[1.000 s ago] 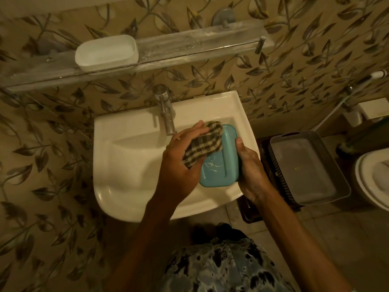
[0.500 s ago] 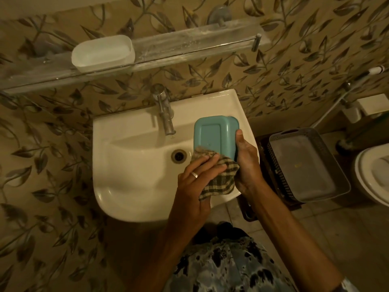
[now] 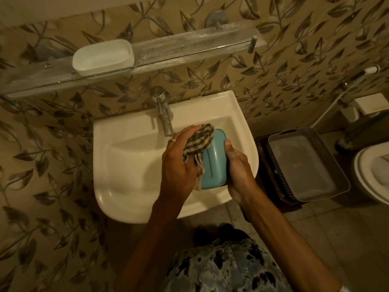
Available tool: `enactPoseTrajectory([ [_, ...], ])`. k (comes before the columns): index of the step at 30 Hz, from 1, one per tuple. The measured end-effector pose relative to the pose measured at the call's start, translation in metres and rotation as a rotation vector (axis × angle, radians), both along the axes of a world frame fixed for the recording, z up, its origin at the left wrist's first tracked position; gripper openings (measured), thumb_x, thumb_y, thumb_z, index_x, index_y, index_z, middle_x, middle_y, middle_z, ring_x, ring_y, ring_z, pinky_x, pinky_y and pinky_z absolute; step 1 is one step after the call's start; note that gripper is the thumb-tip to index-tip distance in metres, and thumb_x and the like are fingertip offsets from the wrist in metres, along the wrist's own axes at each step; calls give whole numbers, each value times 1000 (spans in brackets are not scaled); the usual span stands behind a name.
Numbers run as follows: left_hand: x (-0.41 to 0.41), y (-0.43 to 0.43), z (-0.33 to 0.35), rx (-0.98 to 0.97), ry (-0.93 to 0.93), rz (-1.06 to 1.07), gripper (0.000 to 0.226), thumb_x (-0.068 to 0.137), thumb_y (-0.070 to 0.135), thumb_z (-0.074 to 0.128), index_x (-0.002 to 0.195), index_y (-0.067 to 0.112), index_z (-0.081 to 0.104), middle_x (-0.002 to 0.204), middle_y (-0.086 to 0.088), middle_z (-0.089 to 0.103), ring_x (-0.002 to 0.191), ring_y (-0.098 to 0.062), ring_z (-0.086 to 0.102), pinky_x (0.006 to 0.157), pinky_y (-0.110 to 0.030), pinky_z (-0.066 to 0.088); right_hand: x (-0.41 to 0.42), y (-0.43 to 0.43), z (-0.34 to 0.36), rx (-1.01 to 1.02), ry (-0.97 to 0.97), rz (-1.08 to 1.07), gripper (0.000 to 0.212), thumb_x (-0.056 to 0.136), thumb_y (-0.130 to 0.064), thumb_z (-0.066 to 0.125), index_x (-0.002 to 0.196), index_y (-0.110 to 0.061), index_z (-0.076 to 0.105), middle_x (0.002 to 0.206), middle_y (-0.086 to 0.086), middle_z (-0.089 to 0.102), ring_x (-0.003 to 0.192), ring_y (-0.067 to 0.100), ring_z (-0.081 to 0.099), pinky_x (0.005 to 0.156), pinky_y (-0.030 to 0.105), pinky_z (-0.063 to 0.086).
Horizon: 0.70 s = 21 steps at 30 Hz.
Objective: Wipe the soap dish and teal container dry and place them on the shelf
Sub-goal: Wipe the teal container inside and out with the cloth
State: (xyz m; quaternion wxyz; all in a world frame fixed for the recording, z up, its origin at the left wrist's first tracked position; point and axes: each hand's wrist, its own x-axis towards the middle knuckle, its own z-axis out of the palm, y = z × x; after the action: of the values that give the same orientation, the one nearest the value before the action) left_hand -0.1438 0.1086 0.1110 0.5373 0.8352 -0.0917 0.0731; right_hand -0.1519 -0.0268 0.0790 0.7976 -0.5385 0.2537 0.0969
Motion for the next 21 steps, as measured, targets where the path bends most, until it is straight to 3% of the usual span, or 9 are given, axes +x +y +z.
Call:
enactPoseTrajectory([
  [4,-16,4,-6,-17,21,-38,59,78,-17,44,130,8,53,135,-5,54,131,-16,46,109,-43,39,-1,-3,4,61,40,-70,41,97,-48,44,112,-18,68,102,8,75,89,22,72,73,35,60],
  [8,-44,-1,-14,60,38,-84,67,73,-21,45,131,12,53,141,-3,48,138,-11,35,113,-38,34,2,-9,7,79,59,-133,49,98,-49,41,122,-13,63,112,15,71,102,30,68,83,43,57],
  [11,-63,-12,-18,109,-13,-109,60,81,-13,46,133,16,50,145,-4,44,142,-14,29,114,-45,32,-1,-7,5,129,78,-126,52,100,-48,38,125,-9,61,115,19,69,106,32,67,88,43,56],
  [15,-61,-23,-9,212,-110,-161,58,79,2,39,133,17,52,147,-8,42,142,-22,29,113,-53,28,-5,-3,4,208,55,-49,56,100,-46,37,123,-1,60,113,21,69,101,30,69,77,33,59],
  [17,-49,-26,-2,215,-104,-159,66,73,-8,46,134,17,51,148,-9,40,142,-23,28,112,-53,29,-4,-2,6,167,21,-22,51,101,-44,38,120,-3,63,107,17,72,95,27,71,68,29,59],
  [21,-15,-27,9,145,-56,-88,69,73,-13,49,135,17,49,150,-8,37,141,-21,29,112,-46,34,-3,3,5,43,3,-5,37,102,-35,42,116,-10,67,101,8,75,91,24,71,69,29,58],
])
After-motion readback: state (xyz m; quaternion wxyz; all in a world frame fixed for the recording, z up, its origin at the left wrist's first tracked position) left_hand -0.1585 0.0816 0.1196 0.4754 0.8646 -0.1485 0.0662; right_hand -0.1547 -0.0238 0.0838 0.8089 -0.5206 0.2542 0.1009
